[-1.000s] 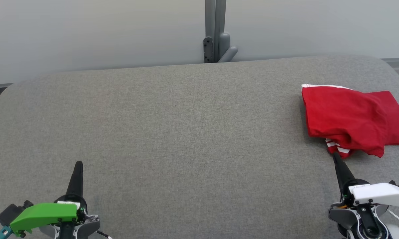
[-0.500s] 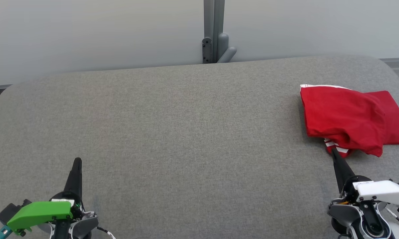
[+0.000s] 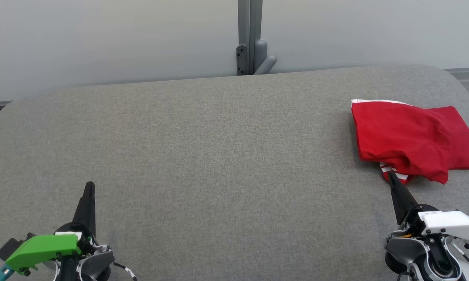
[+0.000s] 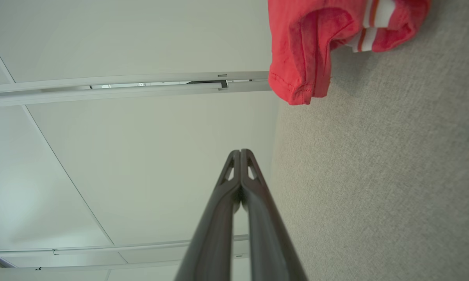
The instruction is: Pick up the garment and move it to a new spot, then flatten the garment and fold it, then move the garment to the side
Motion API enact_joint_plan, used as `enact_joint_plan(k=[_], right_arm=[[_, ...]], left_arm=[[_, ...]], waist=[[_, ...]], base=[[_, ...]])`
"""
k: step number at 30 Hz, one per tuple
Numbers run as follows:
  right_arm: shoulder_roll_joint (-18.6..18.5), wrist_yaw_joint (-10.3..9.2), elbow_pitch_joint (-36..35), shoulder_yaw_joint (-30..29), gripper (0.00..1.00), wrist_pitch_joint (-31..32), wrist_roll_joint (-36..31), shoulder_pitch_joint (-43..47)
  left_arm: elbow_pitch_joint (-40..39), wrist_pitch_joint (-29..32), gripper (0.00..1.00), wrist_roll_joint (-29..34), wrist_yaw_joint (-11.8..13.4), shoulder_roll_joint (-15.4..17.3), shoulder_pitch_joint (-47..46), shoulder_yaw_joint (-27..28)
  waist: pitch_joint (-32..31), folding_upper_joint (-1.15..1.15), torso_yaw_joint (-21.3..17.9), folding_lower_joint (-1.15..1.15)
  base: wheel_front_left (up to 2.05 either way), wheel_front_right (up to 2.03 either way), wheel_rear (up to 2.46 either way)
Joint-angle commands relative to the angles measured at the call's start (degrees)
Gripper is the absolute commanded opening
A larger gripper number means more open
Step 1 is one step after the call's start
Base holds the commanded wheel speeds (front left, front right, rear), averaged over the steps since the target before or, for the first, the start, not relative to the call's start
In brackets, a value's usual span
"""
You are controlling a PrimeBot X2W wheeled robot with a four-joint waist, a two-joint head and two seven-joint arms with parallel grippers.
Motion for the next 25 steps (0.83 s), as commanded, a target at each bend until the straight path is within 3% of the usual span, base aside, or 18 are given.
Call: enact_joint_plan(k=[1, 25], right_arm=[[-0.3, 0.02, -0.2, 0.0, 0.00, 0.1, 0.4, -0.5], [-0.3, 0.02, -0.2, 0.0, 0.00, 0.1, 0.4, -0.5]], left_arm=[[-0.1, 0.1, 0.00, 0.0, -0.3, 0.0, -0.9, 0.2], [-0.1, 0.1, 0.00, 0.0, -0.3, 0.0, -0.8, 0.2]], waist=[[0.0, 0.00, 0.0, 0.00], [0.0, 0.00, 0.0, 0.00]], base=[[0.00, 0.00, 0.00], [0.00, 0.00, 0.00]])
